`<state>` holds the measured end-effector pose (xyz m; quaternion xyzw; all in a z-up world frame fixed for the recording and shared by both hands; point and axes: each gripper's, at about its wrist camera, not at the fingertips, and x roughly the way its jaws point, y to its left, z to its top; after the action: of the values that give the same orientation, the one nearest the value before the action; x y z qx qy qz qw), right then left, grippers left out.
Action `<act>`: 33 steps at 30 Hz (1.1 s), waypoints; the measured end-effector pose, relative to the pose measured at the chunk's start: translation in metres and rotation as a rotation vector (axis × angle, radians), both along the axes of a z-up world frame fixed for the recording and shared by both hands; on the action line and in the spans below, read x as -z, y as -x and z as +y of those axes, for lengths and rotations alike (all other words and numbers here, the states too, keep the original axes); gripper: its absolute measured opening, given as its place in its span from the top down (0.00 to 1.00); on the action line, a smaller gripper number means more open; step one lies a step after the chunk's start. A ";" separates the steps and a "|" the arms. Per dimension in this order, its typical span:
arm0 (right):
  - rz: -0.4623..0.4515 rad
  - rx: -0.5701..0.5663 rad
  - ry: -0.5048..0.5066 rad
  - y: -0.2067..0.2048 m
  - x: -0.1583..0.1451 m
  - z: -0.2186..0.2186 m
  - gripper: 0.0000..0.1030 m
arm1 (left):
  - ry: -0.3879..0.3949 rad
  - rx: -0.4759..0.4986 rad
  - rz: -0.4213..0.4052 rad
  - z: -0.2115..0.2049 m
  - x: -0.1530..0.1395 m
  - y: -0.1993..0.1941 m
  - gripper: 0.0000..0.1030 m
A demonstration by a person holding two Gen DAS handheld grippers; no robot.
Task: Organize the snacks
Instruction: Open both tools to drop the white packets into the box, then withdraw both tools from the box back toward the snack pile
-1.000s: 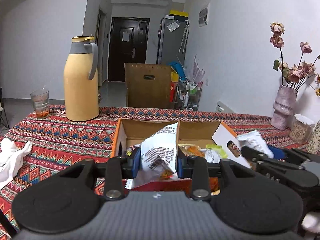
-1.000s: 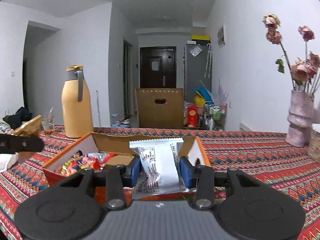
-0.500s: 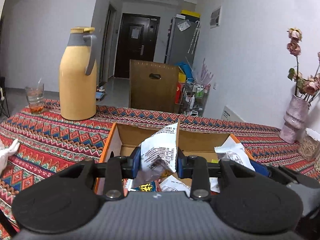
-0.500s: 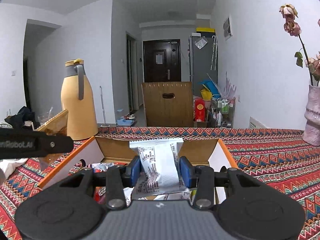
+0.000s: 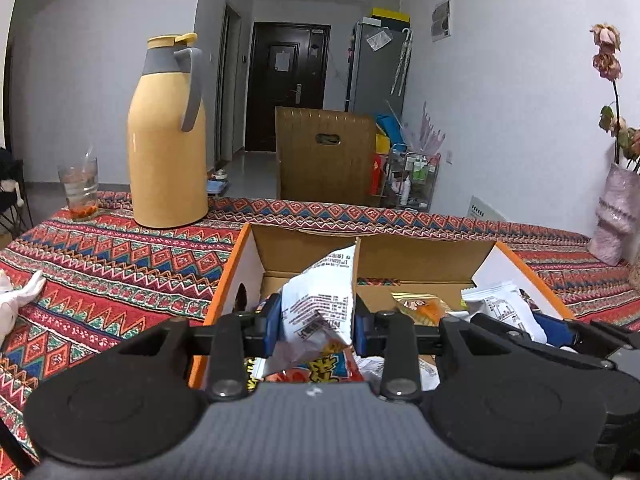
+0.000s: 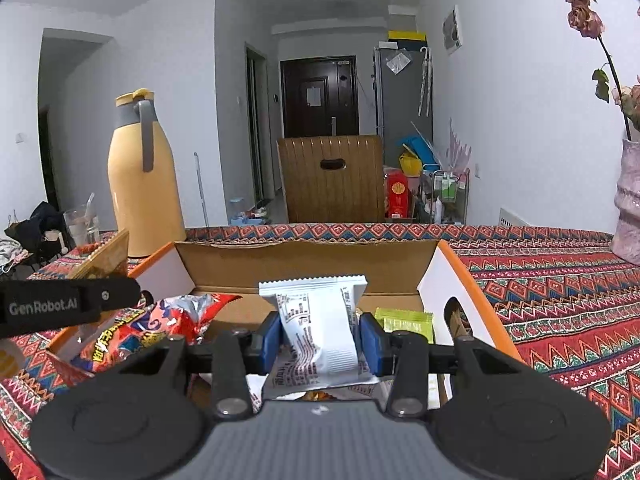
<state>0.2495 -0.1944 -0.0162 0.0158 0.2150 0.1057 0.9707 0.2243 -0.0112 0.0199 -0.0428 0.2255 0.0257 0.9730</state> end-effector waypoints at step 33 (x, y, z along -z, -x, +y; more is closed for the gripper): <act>-0.014 0.055 0.012 0.013 -0.013 -0.011 0.00 | 0.044 -0.074 -0.070 0.008 -0.024 0.022 0.00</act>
<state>0.2368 -0.2057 -0.0034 0.0150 0.2081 0.0780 0.9749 0.2025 -0.0030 0.0443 -0.0735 0.1902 0.0550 0.9774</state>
